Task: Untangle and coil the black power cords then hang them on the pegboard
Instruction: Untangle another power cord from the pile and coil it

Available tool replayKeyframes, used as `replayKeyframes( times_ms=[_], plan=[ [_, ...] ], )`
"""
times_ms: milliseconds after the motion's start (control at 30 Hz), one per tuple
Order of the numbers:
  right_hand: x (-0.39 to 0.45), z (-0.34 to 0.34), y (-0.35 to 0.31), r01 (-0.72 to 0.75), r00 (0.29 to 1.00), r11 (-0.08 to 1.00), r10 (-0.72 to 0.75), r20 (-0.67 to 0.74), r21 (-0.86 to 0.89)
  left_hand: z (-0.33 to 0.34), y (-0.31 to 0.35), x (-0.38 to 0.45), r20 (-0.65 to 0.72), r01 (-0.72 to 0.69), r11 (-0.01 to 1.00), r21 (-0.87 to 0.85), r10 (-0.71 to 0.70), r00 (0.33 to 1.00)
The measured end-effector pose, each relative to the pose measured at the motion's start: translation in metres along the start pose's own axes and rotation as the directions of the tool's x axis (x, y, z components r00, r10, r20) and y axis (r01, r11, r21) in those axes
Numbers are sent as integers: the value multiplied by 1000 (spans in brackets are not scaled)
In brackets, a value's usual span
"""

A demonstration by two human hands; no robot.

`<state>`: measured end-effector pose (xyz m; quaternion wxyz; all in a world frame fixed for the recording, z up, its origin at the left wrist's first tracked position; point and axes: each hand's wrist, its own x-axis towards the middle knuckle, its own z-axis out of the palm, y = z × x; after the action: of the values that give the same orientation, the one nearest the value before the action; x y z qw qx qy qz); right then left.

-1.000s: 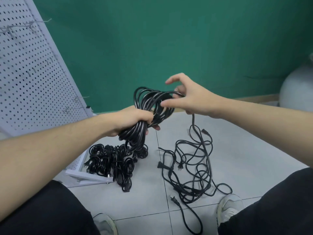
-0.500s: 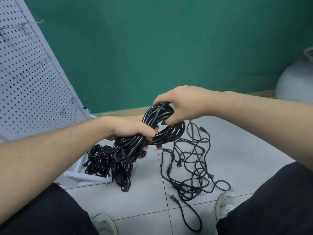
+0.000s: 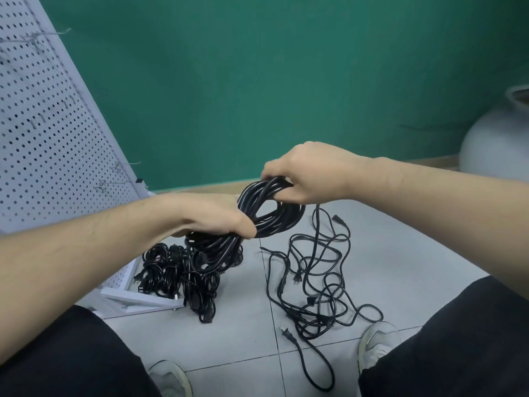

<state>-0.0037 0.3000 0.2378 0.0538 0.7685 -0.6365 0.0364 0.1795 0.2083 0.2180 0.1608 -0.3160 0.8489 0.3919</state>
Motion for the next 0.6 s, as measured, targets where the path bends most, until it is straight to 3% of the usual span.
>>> replayKeyframes(
  times_ms=[67, 167, 267, 333, 500, 600],
  plan=[
    [1, -5, 1, 22, 999, 1000, -21, -35, 12, -2, -7, 3, -92, -24, 1000, 11, 25, 995],
    [0, -20, 6, -16, 1000, 1000, 16, 15, -11, -10, -22, 6, -126, 17, 999, 37, -12, 992],
    [0, -26, 4, 7, 993, 971, -35, 110, 240, -14, -29, 5, -81, 103, 979, 176, -90, 993],
    [4, -24, 0, 7, 996, 913, -43, 80, 408, -8, -23, 5, -19, 103, 967, 233, -102, 995],
    [13, -7, 12, -16, 993, 816, 81, -87, 578, 6, -7, -1, 93, -101, 957, 271, 79, 993],
    [14, 6, 20, -73, 973, 714, 203, -107, 696, 0, 0, -7, -23, -213, 943, 256, 226, 974]
  ],
)
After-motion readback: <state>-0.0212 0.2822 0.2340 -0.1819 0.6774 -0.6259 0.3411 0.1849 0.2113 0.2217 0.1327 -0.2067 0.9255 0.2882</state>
